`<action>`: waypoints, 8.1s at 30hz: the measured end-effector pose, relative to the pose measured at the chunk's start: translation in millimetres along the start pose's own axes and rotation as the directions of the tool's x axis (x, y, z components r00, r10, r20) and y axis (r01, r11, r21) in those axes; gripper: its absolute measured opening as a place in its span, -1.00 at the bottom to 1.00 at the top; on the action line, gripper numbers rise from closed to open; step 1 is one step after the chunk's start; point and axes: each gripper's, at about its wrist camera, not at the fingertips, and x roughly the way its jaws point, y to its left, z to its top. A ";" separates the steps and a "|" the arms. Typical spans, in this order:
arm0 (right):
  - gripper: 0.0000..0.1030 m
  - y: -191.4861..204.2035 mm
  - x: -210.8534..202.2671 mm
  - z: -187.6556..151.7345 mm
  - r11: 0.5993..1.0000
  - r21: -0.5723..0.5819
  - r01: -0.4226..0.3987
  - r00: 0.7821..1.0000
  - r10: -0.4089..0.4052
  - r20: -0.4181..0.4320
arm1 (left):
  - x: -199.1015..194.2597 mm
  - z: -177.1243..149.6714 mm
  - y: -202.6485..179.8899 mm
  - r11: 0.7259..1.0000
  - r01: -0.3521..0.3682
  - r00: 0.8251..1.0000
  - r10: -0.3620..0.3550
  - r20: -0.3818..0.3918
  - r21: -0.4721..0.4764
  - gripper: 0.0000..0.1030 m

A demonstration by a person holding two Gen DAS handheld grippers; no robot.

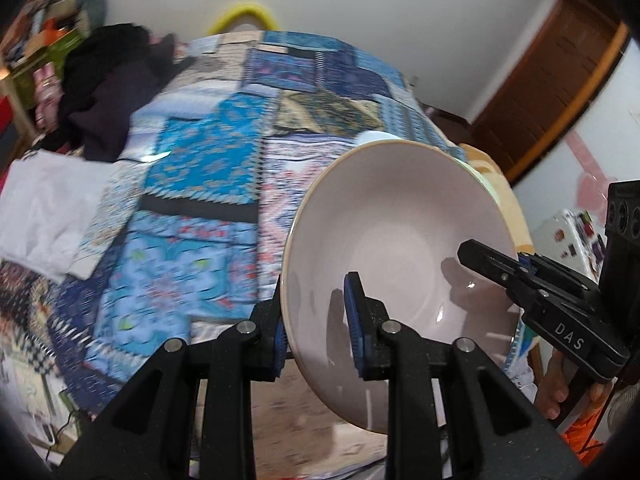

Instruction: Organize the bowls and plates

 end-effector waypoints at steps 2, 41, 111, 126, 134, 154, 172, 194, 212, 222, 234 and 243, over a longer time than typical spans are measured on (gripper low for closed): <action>-0.68 10.9 12.3 1.3 1.000 -0.014 -0.025 0.999 0.025 -0.021 | -3.4 -2.5 14.0 1.000 -0.020 1.000 0.020 0.002 -0.020 -0.51; -0.63 33.3 99.4 -26.9 0.997 -0.065 -0.035 0.969 0.018 -0.245 | 56.4 -48.6 110.0 0.979 -0.093 0.987 0.066 -0.147 -0.181 -0.51; 0.11 -155.3 19.2 26.4 0.981 0.140 0.133 0.991 -0.128 -0.046 | 134.9 104.7 -79.1 0.988 -0.053 0.996 0.062 -0.059 0.143 0.15; -0.36 -176.1 58.4 30.3 0.967 0.228 0.110 0.992 -0.092 -0.089 | 210.4 123.4 -85.8 0.984 -0.062 0.982 0.090 -0.166 0.168 -0.20; -0.47 -174.8 62.5 35.7 0.974 0.213 0.081 0.992 -0.059 -0.107 | 230.1 123.6 -81.9 0.990 -0.020 0.974 0.050 -0.219 0.139 -0.66; -0.46 -150.1 66.0 52.0 0.990 0.124 0.065 0.993 -0.052 -0.110 | 202.0 103.1 -53.5 0.977 -0.121 0.974 0.152 -0.169 0.177 -0.65; -0.70 -154.8 95.8 57.8 0.991 0.097 0.091 0.982 -0.073 -0.172 | 204.2 107.8 -51.5 0.984 -0.093 0.978 0.119 -0.172 0.149 -0.65; -0.69 -114.1 22.8 55.1 0.994 0.063 0.086 0.996 -0.084 -0.027 | 127.6 95.1 -63.7 0.993 -0.030 0.994 0.042 -0.097 0.115 -0.65; -0.69 -56.7 -11.8 30.2 0.999 0.011 0.040 0.998 -0.040 0.042 | 41.0 50.1 -48.0 0.996 -0.033 0.999 0.035 -0.014 0.083 -0.65; -0.69 -23.5 -11.7 17.8 1.000 -0.015 -0.004 0.999 0.004 0.038 | 4.0 22.8 -27.0 0.997 -0.060 0.998 0.059 0.017 0.046 -0.65; -0.69 14.4 2.6 3.4 0.997 -0.053 -0.048 0.999 0.048 -0.001 | -23.2 -8.0 7.8 0.995 -0.095 0.995 0.095 0.027 -0.014 -0.65; -0.69 33.1 22.9 -7.3 0.995 -0.068 -0.074 0.996 0.070 -0.056 | -25.1 -26.0 36.1 0.991 -0.111 0.994 0.112 0.012 -0.069 -0.65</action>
